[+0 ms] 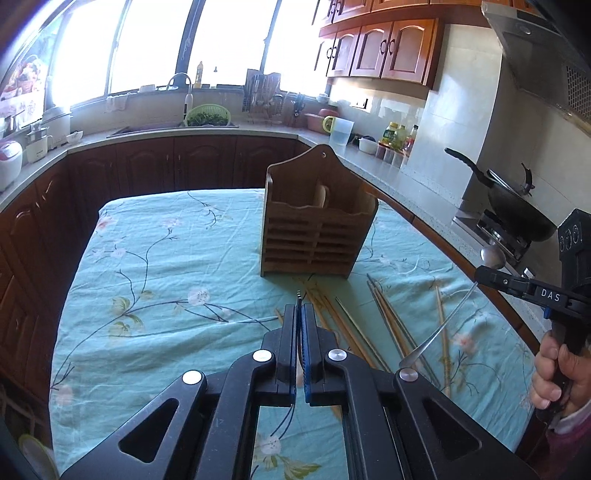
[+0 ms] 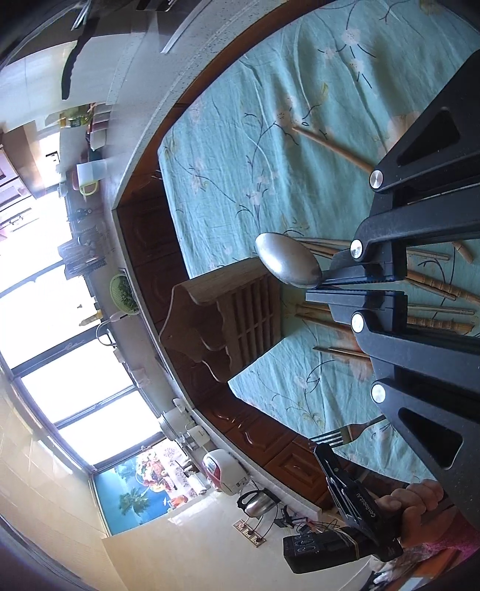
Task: Organize utensils
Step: 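Carry the fork and spoon up to the wooden utensil holder with both tools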
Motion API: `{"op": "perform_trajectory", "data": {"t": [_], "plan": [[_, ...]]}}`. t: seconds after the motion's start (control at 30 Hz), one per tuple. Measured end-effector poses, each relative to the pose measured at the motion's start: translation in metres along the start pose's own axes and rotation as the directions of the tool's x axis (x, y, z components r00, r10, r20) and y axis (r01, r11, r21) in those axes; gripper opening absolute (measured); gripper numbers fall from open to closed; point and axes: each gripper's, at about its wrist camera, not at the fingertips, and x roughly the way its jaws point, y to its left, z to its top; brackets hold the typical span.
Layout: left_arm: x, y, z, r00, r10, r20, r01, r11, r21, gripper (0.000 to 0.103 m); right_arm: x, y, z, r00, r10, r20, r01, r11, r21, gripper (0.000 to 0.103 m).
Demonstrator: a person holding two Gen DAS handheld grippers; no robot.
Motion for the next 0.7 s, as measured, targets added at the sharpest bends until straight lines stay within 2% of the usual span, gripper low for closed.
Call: {"op": "perform_trajectory", "data": {"t": [0.4,0.53,0.7], "plan": [[-0.013,0.006,0.037,0.991,0.038,0.129,-0.034,0.999,-0.028,0.000,-0.003,0.010,0.037,0.995,-0.015,0.096,0.019,0.999,-0.039,0.002],[-0.010,0.006,0.057,0.982,0.058,0.180,-0.052,0.998,-0.036,0.000,-0.003,0.016,0.059,0.989,-0.028,0.144,0.038,0.997,-0.064,0.002],[-0.003,0.002,0.086,0.962,0.091,0.256,-0.087,0.996,-0.026,0.000,0.002,0.026,0.091,0.979,-0.033,0.202,0.051,0.995,-0.088,0.002]]}}
